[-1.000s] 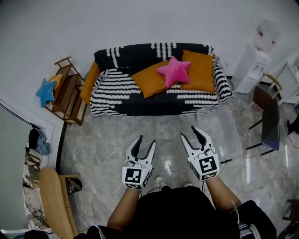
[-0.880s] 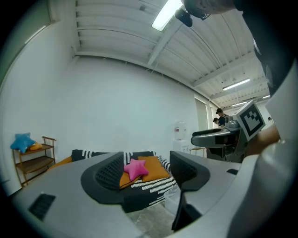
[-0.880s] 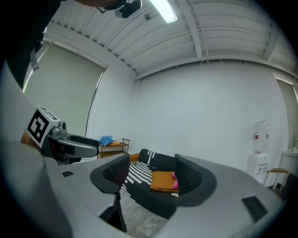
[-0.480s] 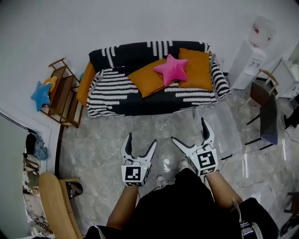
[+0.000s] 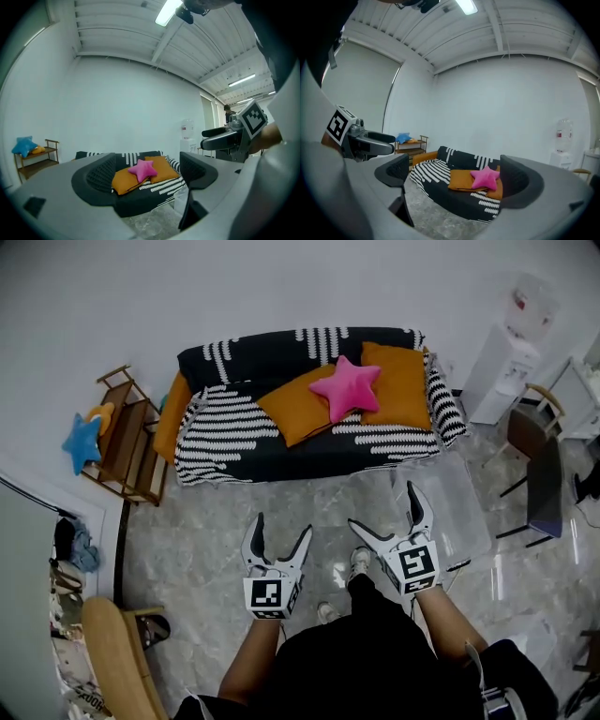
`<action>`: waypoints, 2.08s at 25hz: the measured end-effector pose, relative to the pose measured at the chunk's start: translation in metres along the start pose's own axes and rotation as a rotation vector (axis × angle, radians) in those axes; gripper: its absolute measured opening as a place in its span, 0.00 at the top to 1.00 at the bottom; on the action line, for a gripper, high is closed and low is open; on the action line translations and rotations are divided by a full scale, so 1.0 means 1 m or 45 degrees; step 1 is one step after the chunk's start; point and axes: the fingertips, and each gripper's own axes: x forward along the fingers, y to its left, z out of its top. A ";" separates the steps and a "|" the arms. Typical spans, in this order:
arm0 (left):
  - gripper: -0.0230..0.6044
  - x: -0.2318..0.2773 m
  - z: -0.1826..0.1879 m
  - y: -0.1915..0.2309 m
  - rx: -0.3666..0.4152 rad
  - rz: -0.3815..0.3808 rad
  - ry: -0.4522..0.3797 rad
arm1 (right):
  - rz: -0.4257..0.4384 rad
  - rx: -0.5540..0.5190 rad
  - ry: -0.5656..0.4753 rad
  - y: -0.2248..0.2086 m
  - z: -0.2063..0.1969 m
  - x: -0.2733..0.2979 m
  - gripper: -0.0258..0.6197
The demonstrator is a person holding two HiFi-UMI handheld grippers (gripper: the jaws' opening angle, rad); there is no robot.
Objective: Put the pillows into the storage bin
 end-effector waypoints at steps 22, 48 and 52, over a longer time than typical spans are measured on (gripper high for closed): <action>0.31 0.281 0.017 0.006 0.021 -0.040 0.099 | 0.032 0.010 0.051 -0.205 -0.012 0.182 0.03; 0.31 0.492 0.007 0.077 0.002 -0.060 0.160 | -0.004 0.012 0.045 -0.327 -0.008 0.361 0.03; 0.31 0.536 0.019 0.107 0.028 -0.062 0.156 | -0.026 0.041 0.068 -0.348 -0.005 0.412 0.03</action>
